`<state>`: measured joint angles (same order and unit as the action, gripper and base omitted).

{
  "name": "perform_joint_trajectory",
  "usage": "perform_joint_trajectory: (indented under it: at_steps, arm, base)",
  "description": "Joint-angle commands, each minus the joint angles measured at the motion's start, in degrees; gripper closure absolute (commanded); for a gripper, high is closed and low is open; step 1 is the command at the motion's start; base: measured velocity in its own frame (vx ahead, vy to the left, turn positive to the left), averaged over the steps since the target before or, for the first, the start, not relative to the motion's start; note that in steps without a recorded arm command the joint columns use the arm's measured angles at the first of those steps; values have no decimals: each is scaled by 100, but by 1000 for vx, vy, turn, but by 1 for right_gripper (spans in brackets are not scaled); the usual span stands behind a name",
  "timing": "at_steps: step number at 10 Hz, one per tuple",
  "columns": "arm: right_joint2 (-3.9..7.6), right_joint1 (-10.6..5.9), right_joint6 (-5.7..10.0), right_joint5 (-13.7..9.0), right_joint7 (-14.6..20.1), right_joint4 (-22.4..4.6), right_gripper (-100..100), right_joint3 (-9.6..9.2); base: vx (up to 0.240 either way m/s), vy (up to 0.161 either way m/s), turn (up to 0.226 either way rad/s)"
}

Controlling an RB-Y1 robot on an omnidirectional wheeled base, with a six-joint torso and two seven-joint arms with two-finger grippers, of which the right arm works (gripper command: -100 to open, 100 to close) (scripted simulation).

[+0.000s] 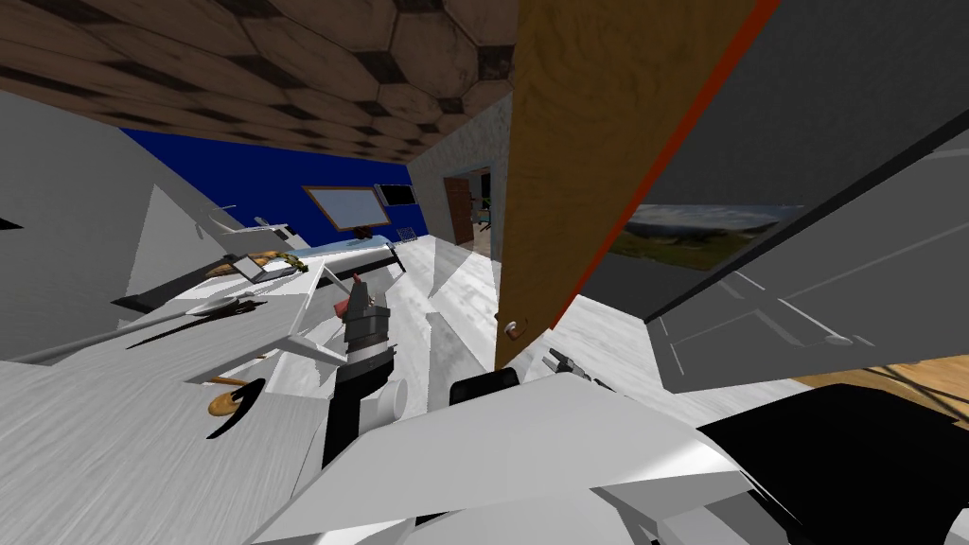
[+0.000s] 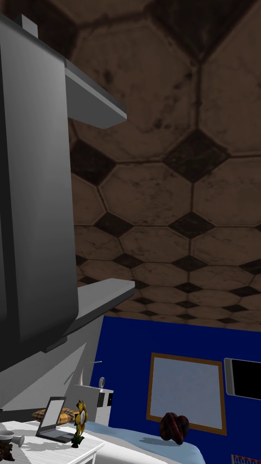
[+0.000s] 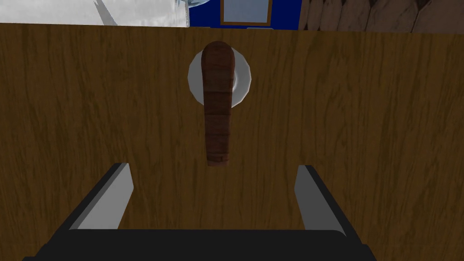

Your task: Push the door open

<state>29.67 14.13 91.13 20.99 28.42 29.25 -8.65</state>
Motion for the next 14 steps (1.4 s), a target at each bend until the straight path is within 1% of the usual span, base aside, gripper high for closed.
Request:
perform_joint_trajectory:
  at_steps: [1, 2, 7, 8, 9, 11, 12, 13, 14]
  arm:
    - [0, 0, 0, 0, 0, 0, -100, 0]
    - [0, 0, 0, 0, 0, 0, 100, 0]
    - [0, 0, 0, 0, 0, 0, 100, 0]
    - [-39, -23, -179, -208, 30, -30, -100, 161]
    - [-50, -29, -227, -264, 38, -38, -100, 205]
    - [-50, -29, -227, -264, 38, -38, -100, 205]
    - [-83, -49, -371, -435, 63, -63, -100, 337]
    - [-102, -60, -455, -535, 77, -77, -100, 415]
    - [-102, -60, -455, -535, 77, -77, -100, 415]
  base:
    - [61, 67, 2]
    - [-8, -8, -5]
    - [-13, -15, 1]
    - [4, 119, -147]
    - [-11, 175, -159]
    - [-20, 85, -5]
    - [-26, 107, -151]
    - [-26, 173, -157]
    - [-14, 118, -24]
